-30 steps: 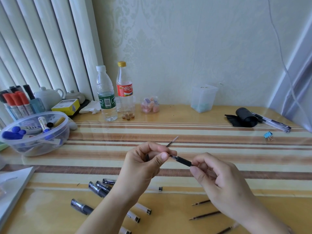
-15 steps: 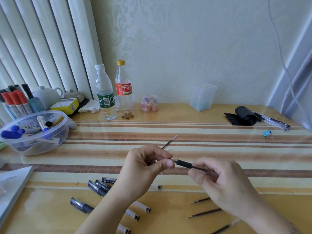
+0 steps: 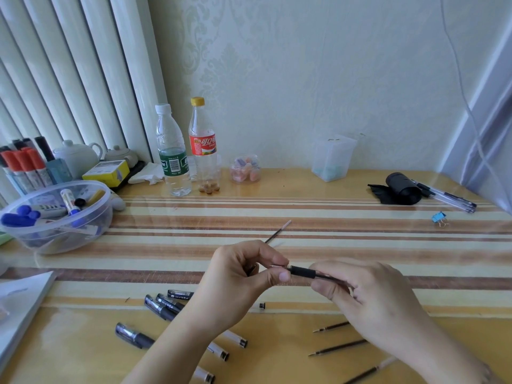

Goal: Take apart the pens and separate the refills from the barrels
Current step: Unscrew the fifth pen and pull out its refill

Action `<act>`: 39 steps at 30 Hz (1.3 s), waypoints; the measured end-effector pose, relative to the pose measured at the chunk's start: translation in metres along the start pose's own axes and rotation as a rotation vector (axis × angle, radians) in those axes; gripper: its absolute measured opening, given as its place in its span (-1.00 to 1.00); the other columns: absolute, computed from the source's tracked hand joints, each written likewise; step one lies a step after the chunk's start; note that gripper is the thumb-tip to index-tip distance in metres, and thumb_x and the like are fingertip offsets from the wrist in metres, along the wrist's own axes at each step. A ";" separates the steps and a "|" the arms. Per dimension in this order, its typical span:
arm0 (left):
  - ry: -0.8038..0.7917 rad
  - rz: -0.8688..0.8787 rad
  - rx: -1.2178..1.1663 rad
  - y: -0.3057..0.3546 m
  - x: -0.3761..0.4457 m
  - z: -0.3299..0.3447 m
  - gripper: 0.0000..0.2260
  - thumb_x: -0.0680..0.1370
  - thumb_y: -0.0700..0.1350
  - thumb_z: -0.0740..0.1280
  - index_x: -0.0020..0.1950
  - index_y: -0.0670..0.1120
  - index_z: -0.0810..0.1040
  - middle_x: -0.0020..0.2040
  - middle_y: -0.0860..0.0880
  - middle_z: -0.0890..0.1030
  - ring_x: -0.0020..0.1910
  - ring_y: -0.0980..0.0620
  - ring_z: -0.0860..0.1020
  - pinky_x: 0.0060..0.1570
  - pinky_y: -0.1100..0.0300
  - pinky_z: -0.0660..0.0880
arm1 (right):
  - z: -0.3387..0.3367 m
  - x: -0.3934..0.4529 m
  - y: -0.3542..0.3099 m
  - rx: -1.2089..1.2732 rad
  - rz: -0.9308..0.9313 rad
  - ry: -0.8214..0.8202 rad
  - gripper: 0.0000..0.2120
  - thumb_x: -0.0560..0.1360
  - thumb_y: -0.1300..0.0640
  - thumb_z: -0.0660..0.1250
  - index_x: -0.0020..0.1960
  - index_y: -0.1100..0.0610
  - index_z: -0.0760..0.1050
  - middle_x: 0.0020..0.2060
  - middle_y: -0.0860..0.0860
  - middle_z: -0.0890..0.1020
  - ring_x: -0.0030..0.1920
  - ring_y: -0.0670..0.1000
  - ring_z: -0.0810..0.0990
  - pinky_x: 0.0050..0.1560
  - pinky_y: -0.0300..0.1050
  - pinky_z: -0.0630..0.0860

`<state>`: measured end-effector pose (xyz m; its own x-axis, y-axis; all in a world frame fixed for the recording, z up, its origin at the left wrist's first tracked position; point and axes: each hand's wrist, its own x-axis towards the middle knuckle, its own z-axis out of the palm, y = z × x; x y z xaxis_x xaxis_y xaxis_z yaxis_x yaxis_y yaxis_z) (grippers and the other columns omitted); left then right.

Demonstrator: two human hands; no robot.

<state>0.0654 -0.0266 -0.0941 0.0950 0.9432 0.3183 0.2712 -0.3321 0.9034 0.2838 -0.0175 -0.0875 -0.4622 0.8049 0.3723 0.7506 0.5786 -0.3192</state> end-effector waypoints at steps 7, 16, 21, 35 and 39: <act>0.005 -0.007 0.013 0.001 -0.001 0.000 -0.94 0.37 -0.03 0.50 -0.23 0.05 0.65 -0.27 0.15 0.67 -0.46 0.07 0.27 -0.45 0.32 0.27 | 0.003 -0.001 0.000 0.239 0.037 0.032 -0.77 0.46 -0.35 0.14 -0.18 -0.24 0.41 -0.41 -0.08 0.58 -0.45 0.00 0.52 -0.40 -0.10 0.50; -0.001 -0.004 0.033 0.001 -0.002 0.000 -0.92 0.38 -0.09 0.52 -0.26 0.06 0.65 -0.33 0.17 0.65 -0.50 0.13 0.25 -0.47 0.35 0.26 | 0.006 -0.001 -0.003 0.290 0.089 0.044 -0.68 0.47 -0.39 0.08 -0.25 -0.24 0.44 -0.45 -0.01 0.57 -0.49 -0.02 0.50 -0.44 -0.07 0.46; 0.025 0.008 0.010 -0.001 -0.001 0.001 -0.94 0.35 0.00 0.49 -0.26 0.06 0.65 -0.30 0.15 0.66 -0.49 0.10 0.24 -0.48 0.33 0.25 | 0.007 -0.001 -0.001 0.358 0.109 -0.004 -0.72 0.45 -0.38 0.15 -0.11 -0.21 0.47 -0.37 -0.04 0.60 -0.49 0.04 0.45 -0.42 -0.10 0.39; 0.052 0.112 -0.004 -0.007 0.000 -0.002 -0.83 0.40 0.07 0.48 -0.27 -0.01 0.64 -0.34 -0.13 0.63 -0.43 -0.26 0.30 -0.47 0.02 0.27 | 0.003 0.001 0.002 0.332 0.110 0.051 -0.57 0.49 -0.35 0.06 -0.31 -0.10 0.46 -0.44 -0.03 0.58 -0.53 0.00 0.46 -0.42 -0.02 0.48; 0.062 0.103 0.040 -0.008 0.001 -0.001 -0.84 0.40 0.09 0.47 -0.27 0.02 0.63 -0.35 -0.08 0.61 -0.47 -0.12 0.30 -0.46 0.05 0.29 | 0.000 0.001 0.006 0.335 0.132 0.054 -0.69 0.39 -0.40 0.21 -0.14 -0.20 0.53 -0.34 -0.13 0.60 -0.40 -0.07 0.56 -0.37 -0.14 0.52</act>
<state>0.0621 -0.0229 -0.1011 0.0655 0.9020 0.4268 0.3008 -0.4256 0.8534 0.2881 -0.0132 -0.0890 -0.3388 0.8728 0.3515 0.6014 0.4881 -0.6325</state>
